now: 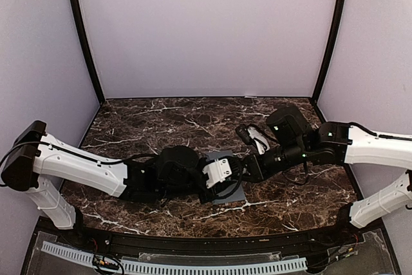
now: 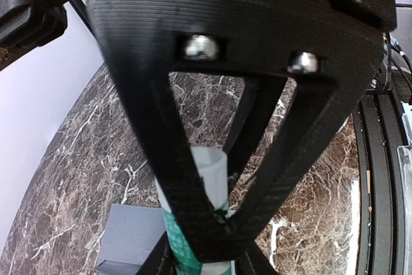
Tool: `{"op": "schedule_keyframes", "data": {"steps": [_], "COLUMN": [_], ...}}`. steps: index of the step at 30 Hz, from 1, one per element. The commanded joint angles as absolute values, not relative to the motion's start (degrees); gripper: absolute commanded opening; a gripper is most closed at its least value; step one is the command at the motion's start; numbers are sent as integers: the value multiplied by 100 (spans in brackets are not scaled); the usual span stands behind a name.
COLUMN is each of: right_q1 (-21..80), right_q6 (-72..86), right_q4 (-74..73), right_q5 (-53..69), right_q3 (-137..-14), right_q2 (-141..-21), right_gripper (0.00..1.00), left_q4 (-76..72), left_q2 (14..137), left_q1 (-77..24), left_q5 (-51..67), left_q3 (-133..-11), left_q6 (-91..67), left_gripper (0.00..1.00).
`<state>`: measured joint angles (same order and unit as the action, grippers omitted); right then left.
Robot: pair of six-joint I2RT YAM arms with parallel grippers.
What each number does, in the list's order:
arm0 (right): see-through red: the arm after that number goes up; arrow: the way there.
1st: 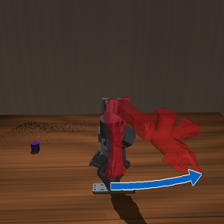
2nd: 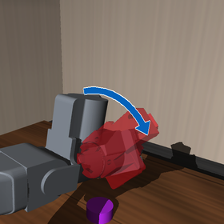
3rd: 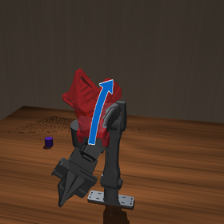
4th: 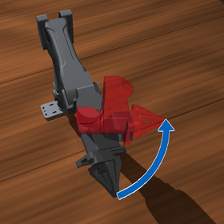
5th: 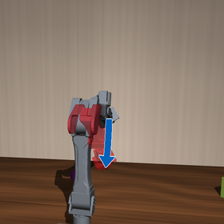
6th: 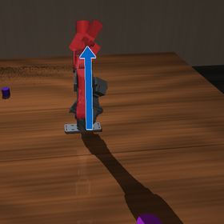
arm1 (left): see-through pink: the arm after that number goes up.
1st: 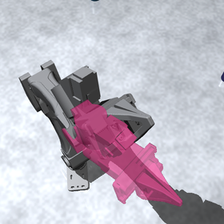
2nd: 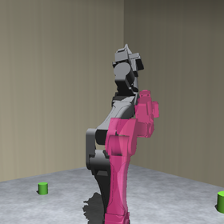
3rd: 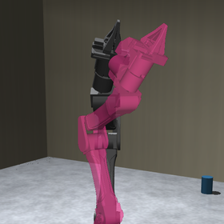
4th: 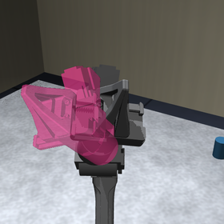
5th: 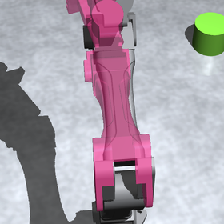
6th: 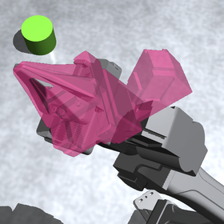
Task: Place the letter into the envelope and seal it
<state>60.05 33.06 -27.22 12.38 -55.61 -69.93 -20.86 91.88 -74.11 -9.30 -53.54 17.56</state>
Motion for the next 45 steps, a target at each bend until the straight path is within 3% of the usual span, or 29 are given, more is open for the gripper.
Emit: {"op": "schedule_keyframes", "data": {"steps": [1, 4, 5, 7, 8, 11, 19, 29, 45], "right_q1": [6029, 6022, 6023, 6023, 6032, 6030, 6018, 6034, 6204], "right_q6": [3259, 3274, 3262, 3226, 3185, 2933, 2609, 2234, 2037], "right_q4": [-2590, -2572, -2575, -2543, -2515, -2542, -1755, -263, 203], "right_q5": [1151, 1163, 1170, 1207, 1202, 889, 618, 1363, 1326], "right_q3": [-5728, -5712, -5712, -5717, -5726, -5735, -5378, -4885, -5231], "right_q2": [-6970, -6961, -6954, -6933, -6883, -6655, -5802, -5188, -5692], "right_gripper": [1, 5, 14, 53, 66, 79, 80, 64, 47], "left_q4": [-2039, -2099, -2113, -2164, -2195, -2267, -2876, -4226, -4441], "left_q2": [9193, 9211, 9211, 9231, 9225, 9127, 8517, 8305, 8428], "left_q1": [-7427, -7427, -7427, -7427, -7427, -7422, -7153, -6481, -6478], "left_q5": [-934, -906, -901, -929, -962, -922, 157, 2183, 2222], "left_q3": [-5510, -5517, -5519, -5533, -5544, -5555, -5276, -4906, -4985], "left_q6": [1759, 1758, 1751, 1694, 1660, 1418, 487, -1214, -1598], "left_gripper": [21, 10, 4, 0, 0, 0, 0, 0, 0]}}
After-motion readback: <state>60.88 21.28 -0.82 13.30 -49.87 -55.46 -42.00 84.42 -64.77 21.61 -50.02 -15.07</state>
